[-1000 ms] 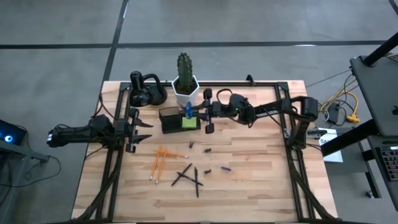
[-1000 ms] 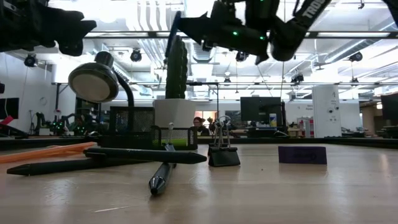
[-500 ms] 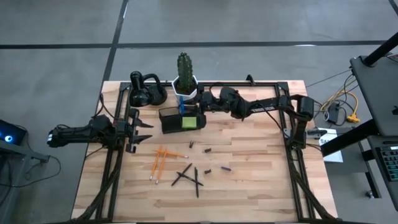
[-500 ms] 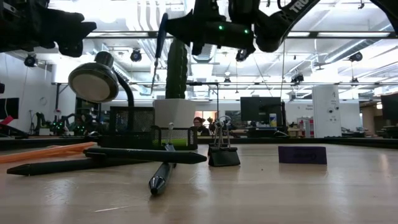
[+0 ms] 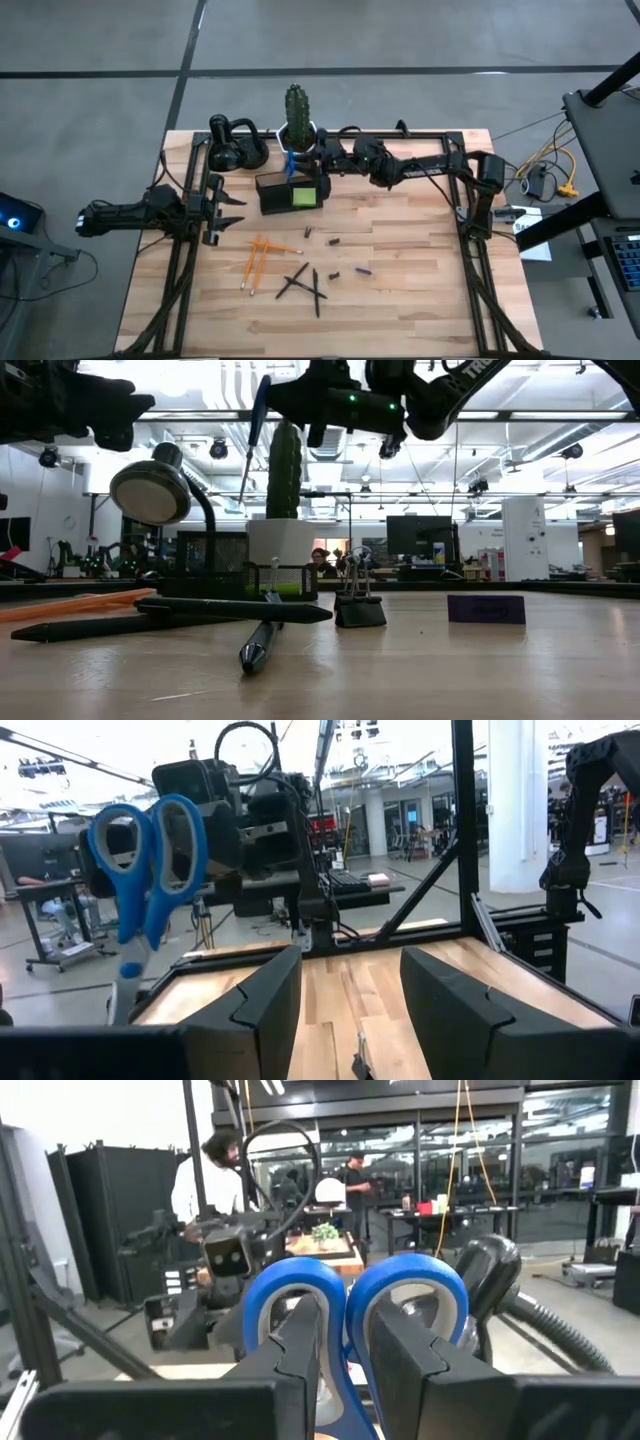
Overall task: Pick and place office supplies into organizer
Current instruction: Put the blue scissors into the black desk organizer
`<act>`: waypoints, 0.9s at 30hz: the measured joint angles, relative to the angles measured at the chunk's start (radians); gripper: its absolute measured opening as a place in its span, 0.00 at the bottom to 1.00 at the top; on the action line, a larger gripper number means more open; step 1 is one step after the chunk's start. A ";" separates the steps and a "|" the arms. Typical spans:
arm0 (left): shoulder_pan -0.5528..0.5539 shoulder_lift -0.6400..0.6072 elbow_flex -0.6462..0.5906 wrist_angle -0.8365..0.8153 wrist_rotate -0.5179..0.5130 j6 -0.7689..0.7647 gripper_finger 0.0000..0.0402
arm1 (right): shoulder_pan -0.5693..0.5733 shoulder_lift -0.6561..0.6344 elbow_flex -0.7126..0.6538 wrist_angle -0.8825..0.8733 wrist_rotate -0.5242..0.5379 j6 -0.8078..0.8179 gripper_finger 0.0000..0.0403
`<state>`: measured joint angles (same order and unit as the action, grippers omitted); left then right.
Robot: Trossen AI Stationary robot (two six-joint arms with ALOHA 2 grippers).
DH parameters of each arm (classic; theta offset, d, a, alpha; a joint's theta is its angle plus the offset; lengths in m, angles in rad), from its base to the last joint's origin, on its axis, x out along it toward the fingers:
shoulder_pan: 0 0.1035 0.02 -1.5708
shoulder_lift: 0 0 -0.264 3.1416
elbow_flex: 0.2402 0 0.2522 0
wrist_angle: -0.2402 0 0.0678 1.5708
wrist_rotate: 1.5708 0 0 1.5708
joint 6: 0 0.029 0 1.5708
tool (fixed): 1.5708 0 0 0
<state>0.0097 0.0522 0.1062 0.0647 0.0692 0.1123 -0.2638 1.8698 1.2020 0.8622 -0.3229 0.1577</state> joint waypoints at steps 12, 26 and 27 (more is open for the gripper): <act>0.000 -0.002 0.000 -0.003 0.000 0.000 0.39 | 0.003 0.093 0.160 -0.132 -0.042 0.024 0.13; 0.000 0.005 -0.001 -0.005 -0.001 0.000 0.39 | -0.028 0.222 0.270 -0.154 -0.100 0.076 0.13; 0.000 0.004 -0.001 -0.004 0.000 0.000 0.39 | -0.028 0.224 0.272 -0.161 -0.102 0.078 0.13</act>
<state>0.0101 0.0566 0.1051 0.0603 0.0689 0.1120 -0.2916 2.0939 1.4740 0.7011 -0.4251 0.2360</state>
